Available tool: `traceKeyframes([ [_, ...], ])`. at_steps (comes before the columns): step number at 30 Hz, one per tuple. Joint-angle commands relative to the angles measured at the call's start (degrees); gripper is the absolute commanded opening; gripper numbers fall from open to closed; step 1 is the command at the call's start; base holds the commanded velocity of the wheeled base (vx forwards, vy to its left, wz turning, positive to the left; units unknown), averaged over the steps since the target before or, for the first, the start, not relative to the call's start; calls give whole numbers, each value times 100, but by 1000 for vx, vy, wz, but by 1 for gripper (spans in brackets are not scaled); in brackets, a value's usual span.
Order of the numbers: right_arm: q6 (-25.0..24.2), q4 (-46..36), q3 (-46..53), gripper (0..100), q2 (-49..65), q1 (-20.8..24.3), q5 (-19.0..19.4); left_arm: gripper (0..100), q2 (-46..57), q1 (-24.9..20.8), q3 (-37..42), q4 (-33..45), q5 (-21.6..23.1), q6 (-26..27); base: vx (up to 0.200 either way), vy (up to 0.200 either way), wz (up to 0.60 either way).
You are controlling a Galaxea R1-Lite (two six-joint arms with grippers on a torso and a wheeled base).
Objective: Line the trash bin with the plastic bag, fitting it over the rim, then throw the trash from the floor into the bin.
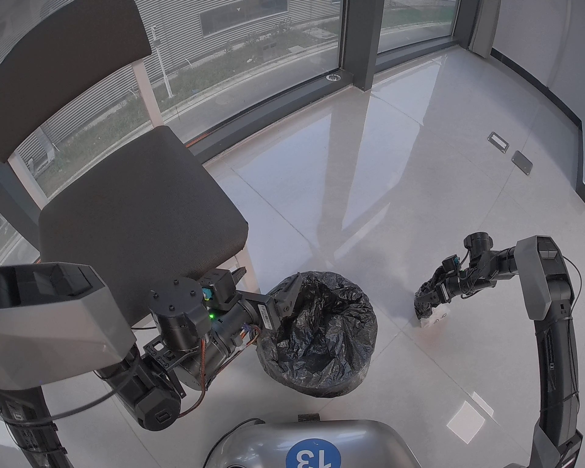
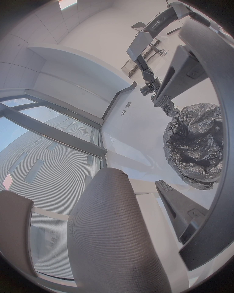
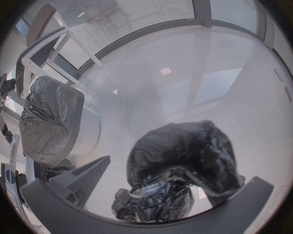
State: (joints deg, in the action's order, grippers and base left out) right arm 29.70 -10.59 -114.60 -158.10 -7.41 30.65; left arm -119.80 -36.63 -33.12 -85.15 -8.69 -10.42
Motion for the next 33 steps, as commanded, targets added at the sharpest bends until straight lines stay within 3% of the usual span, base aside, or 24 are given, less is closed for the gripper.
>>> traceKeyframes([
  [1,19,-13,1,0,-19,-6,-24,100,-9,7,-10,-1,-1,-4,0,0,0],
  [13,159,-4,456,0,535,-50,-296,100,-35,33,-54,-1,8,-4,0,0,0],
  [17,247,321,1397,0,1413,-41,-287,100,-35,42,-19,16,8,-12,0,0,0],
  [23,230,1780,3278,0,3233,73,-199,100,-17,130,25,25,8,-4,0,0,0],
  [25,230,1868,3497,0,3576,161,-129,100,-26,139,60,25,8,-12,0,0,0],
  [28,177,1886,4165,0,4657,645,706,100,-17,139,87,7,-1,-4,0,0,0],
  [33,98,2140,4763,0,5483,1216,1093,100,18,174,122,34,-1,5,0,0,0],
])
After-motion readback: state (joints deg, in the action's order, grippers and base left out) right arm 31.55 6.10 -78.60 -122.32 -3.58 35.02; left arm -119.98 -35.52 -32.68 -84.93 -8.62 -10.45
